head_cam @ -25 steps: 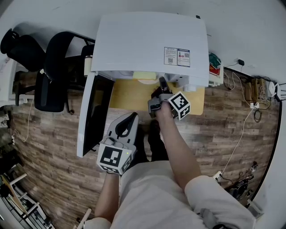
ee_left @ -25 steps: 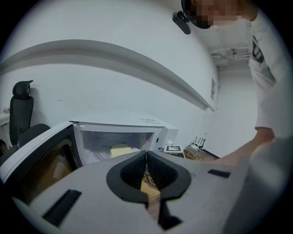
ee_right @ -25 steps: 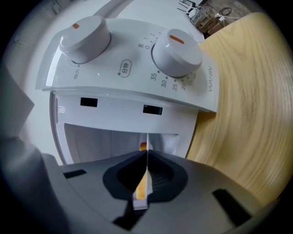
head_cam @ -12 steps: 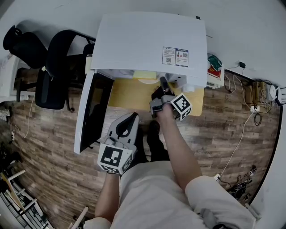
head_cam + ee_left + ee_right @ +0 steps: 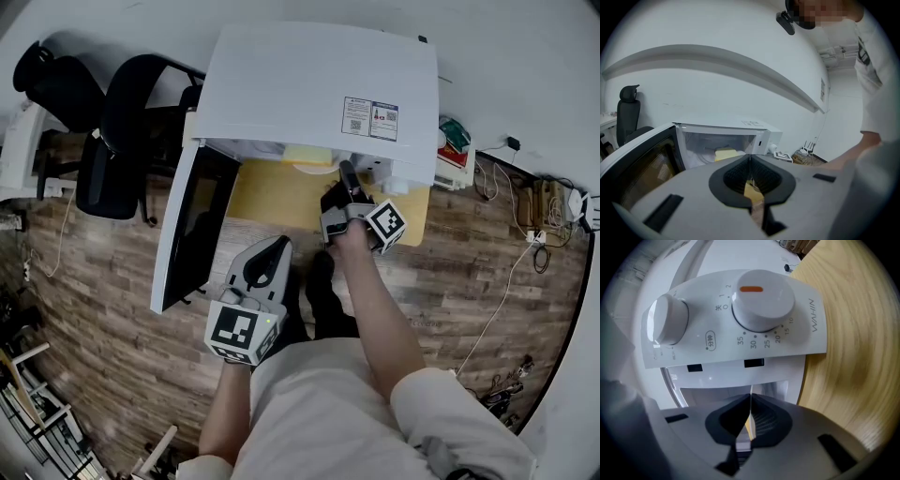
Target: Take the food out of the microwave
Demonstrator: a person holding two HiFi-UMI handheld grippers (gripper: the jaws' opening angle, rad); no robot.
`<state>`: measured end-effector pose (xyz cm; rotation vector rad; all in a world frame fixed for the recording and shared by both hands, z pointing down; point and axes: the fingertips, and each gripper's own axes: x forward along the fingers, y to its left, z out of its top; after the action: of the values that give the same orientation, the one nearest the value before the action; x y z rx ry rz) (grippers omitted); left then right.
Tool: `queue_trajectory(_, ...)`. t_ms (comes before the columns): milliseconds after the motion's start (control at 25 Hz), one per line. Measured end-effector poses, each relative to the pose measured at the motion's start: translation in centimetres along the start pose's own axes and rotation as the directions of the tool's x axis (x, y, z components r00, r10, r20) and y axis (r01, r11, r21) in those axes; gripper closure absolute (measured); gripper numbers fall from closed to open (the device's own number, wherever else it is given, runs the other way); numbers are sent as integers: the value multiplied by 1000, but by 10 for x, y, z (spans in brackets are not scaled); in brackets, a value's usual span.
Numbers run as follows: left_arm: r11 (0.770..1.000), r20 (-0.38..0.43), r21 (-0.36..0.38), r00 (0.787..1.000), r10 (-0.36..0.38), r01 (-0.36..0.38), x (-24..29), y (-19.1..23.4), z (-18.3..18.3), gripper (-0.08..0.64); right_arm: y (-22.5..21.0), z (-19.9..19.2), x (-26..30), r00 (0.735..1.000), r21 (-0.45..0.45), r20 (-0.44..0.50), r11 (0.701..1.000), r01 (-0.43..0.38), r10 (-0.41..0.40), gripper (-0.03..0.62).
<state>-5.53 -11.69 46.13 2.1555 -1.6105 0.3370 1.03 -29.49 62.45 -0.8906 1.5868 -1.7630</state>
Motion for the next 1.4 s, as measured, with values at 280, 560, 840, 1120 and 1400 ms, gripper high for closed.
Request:
queue_trajectory(280,1000,-16,-2,1000,-1,1,4,-2,-2,549,-7,6,-3,1000,-8,-2,1000,25,-25,581)
queue_trajectory(560,1000,-11,-2,1000,-4,4,6,1,1,549,-16,9,1,998,-49,8,996,69,-69,578)
queue_trajectory(840,1000,-13,-12,1000,3,-3,4,6,-3,549,-27,9,-2,994,-71,30,991,109,-107,577)
queue_trajectory(1120,1000,-14,-13,1000,2,-2,3,7,-5,549,-28,8,-2,993,-86,28,990,115,-113,552)
queue_trajectory(1400,1000,-16,-16,1000,3,-3,0,6,-7,549,-31,2,0,992,-90,6,988,128,-128,525)
